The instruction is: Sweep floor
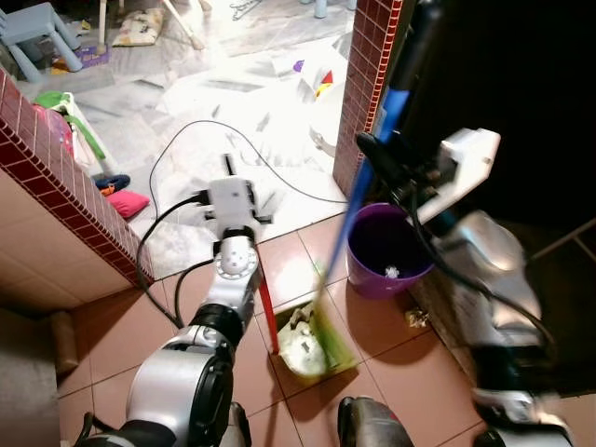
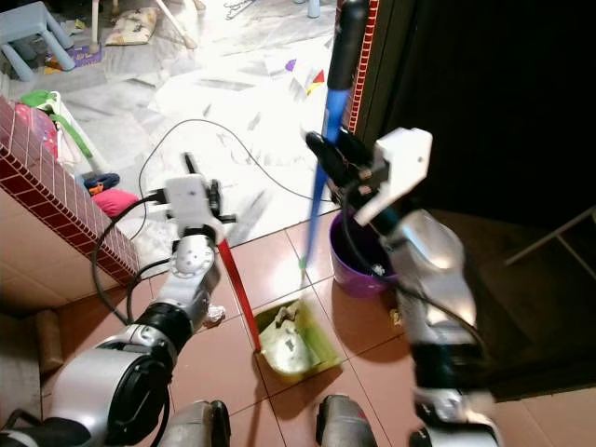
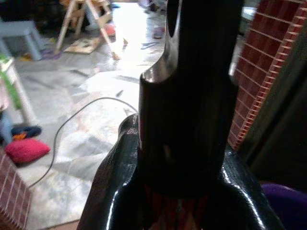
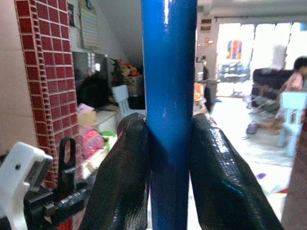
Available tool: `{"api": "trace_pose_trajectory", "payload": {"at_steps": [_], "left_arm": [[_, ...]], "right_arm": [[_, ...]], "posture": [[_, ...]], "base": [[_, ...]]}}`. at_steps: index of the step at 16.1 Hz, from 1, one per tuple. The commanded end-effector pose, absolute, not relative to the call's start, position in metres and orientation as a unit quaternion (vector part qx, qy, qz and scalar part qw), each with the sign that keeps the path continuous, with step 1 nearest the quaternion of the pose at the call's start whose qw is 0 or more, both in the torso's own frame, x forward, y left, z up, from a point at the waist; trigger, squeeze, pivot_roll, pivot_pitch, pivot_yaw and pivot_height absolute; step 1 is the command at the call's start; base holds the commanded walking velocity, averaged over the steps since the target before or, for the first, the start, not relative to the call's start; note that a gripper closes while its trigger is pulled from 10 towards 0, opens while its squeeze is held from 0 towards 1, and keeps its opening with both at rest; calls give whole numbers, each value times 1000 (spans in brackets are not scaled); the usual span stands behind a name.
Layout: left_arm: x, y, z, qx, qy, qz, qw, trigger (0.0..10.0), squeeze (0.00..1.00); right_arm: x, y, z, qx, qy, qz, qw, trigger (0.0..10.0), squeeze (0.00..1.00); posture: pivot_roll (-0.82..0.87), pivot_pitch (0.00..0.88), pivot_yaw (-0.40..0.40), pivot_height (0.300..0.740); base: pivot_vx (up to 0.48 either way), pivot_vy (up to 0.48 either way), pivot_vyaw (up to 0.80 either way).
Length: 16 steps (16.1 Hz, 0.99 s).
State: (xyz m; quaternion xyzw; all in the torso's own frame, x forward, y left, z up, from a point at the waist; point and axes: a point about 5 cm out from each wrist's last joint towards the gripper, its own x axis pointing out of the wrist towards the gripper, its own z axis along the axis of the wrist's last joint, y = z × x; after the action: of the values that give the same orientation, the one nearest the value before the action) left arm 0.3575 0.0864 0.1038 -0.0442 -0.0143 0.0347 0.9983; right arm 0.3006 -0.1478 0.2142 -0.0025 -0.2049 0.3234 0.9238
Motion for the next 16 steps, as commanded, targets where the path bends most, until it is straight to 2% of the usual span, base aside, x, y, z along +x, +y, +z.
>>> {"api": "trace_pose_trajectory", "payload": {"at_steps": [1, 3, 5, 6, 7, 11, 13, 16], "left_arm": [[362, 90, 110, -39, -24, 33, 998, 10000, 0], [365, 94, 113, -42, -23, 38, 998, 10000, 0], [371, 104, 123, -45, -39, 56, 997, 10000, 0], [374, 108, 129, -49, -49, 65, 996, 10000, 0], [378, 116, 141, -56, -70, 79, 993, 10000, 0], [385, 132, 171, -51, -141, 103, 983, 10000, 0], [386, 153, 196, -41, -197, 133, 971, 10000, 0], [386, 166, 212, -51, -223, 141, 963, 10000, 0]], "right_arm": [[291, -146, 229, -17, -237, 329, 914, 10000, 0], [284, -157, 225, -77, -235, 297, 922, 10000, 0], [274, -181, 204, -125, -203, 237, 942, 10000, 0], [269, -186, 194, -135, -188, 225, 947, 10000, 0], [262, -190, 177, -112, -160, 201, 960, 10000, 0], [256, -178, 133, -56, -88, 183, 978, 10000, 0], [257, -169, 104, -61, -20, 168, 984, 10000, 0], [256, -159, 96, -47, -9, 172, 984, 10000, 0]], "posture": [[-354, 0, 36, 740], [-366, 0, 43, 740], [-367, 0, 49, 740], [-368, 0, 51, 740], [-363, 0, 59, 740], [-312, 0, 70, 740], [-259, 0, 64, 740], [-237, 0, 67, 740]], "base": [[0, 0, 0], [0, 0, 0], [0, 0, 0], [0, 0, 0], [0, 0, 0], [0, 0, 0], [0, 0, 0], [0, 0, 0]]}}
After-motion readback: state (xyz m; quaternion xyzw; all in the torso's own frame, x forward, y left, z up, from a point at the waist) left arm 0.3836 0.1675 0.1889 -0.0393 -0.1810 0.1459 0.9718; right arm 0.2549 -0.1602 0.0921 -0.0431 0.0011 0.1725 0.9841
